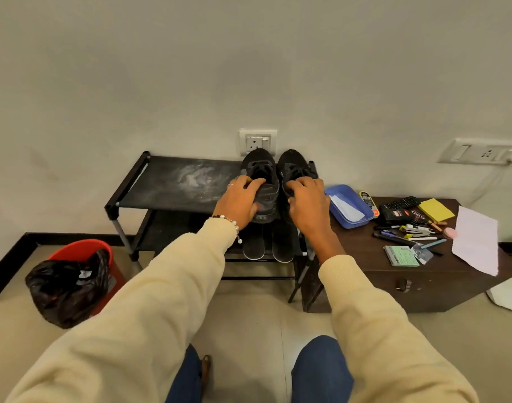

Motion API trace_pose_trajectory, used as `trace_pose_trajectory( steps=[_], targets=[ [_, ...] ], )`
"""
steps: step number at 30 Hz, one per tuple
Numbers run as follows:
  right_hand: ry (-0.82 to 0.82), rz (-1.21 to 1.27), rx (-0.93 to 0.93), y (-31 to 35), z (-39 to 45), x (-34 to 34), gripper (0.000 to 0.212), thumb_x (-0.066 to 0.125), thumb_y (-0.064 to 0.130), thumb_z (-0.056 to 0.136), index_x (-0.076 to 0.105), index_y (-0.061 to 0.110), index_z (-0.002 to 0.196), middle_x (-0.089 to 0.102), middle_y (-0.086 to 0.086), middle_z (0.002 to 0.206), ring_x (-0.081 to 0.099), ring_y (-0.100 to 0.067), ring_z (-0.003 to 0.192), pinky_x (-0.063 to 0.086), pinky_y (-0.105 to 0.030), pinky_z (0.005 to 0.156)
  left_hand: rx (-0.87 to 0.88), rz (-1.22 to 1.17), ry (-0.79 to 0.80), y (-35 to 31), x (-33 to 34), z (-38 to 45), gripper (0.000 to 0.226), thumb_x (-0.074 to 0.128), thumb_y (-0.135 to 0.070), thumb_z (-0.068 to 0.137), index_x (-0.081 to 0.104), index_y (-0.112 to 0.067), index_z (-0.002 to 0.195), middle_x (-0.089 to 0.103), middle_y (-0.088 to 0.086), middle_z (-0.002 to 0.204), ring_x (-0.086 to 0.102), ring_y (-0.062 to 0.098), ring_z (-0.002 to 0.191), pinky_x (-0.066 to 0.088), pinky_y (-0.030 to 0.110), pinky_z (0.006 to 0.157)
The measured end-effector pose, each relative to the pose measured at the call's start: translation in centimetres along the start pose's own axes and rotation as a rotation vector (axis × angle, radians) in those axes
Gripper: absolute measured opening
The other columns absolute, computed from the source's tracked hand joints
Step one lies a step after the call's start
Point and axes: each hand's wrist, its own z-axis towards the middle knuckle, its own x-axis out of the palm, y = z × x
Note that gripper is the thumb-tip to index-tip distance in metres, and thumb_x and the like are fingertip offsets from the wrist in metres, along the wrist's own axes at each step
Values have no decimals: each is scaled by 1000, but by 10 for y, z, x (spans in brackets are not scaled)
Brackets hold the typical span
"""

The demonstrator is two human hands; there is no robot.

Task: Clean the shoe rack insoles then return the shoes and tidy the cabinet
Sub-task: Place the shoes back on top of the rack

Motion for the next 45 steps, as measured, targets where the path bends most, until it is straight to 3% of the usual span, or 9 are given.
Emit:
trace_pose_trajectory(
  steps=[3, 6, 14, 22, 27, 30, 34, 40, 45],
  targets=[
    [-196, 104, -26, 21, -21, -2, 27, 49, 11, 91, 64, 13, 114, 58, -6, 118, 44, -27, 114, 43, -47, 87, -23, -102, -49, 6, -9, -28, 50, 58, -15, 91, 46, -18, 139, 47, 6, 131, 48, 26, 119, 45, 39, 98],
    [-190, 285, -102, 62, -47, 12, 24, 50, 10, 91, 67, 11, 109, 64, -8, 108, 52, -27, 104, 45, -42, 85, -114, -181, -103, 31, -22, -73, 36, 61, -13, 89, 60, -14, 126, 59, 6, 120, 57, 25, 110, 46, 39, 95],
    [542, 587, -375, 188, -110, 129, 22, 62, 9, 86, 71, 12, 106, 72, -5, 101, 66, -17, 88, 50, -26, 85, -655, -158, -8, 173, -12, -226, 22, 57, -11, 90, 73, -13, 105, 73, 11, 102, 66, 29, 96, 49, 37, 88],
    [1117, 331, -467, 251, -152, 297, 26, 64, 17, 85, 66, 13, 110, 70, -10, 96, 63, -25, 91, 52, -33, 84, -1074, -141, 229, 290, 69, -352, 27, 56, -16, 89, 67, -14, 114, 67, 15, 112, 61, 35, 105, 50, 37, 86],
    [1385, 113, -515, 255, -196, 403, 48, 69, 27, 80, 54, 13, 123, 64, -15, 112, 60, -32, 104, 47, -31, 81, -1186, -54, 516, 323, 151, -392, 39, 51, -30, 91, 50, -22, 130, 55, 10, 127, 49, 33, 116, 47, 41, 90],
    [1472, 4, -539, 241, -224, 462, 62, 69, 37, 80, 43, 19, 133, 53, -15, 131, 53, -33, 117, 47, -38, 94, -1359, -96, 620, 339, 199, -407, 49, 52, -35, 92, 37, -31, 138, 48, 10, 131, 44, 33, 122, 44, 45, 94],
    [1541, -91, -520, 228, -252, 521, 77, 67, 44, 77, 28, 32, 142, 44, -10, 141, 45, -33, 127, 39, -54, 102, -1554, -299, 640, 357, 253, -421, 66, 60, -40, 88, 27, -36, 145, 48, 17, 130, 51, 40, 118, 48, 48, 95],
    [1328, -43, -511, 231, -284, 557, 37, 66, 40, 84, 55, 17, 110, 63, -12, 113, 59, -33, 106, 47, -39, 83, -1650, -330, 413, 373, 296, -440, 44, 65, -39, 86, 59, -12, 121, 61, 22, 113, 59, 41, 103, 49, 39, 81],
    [1248, 60, -457, 246, -263, 530, 38, 64, 39, 87, 58, 9, 108, 64, -18, 111, 59, -37, 103, 46, -37, 80, -1586, -268, 349, 372, 268, -432, 45, 68, -42, 83, 64, -9, 113, 62, 22, 107, 58, 39, 101, 41, 35, 73]
  ],
)
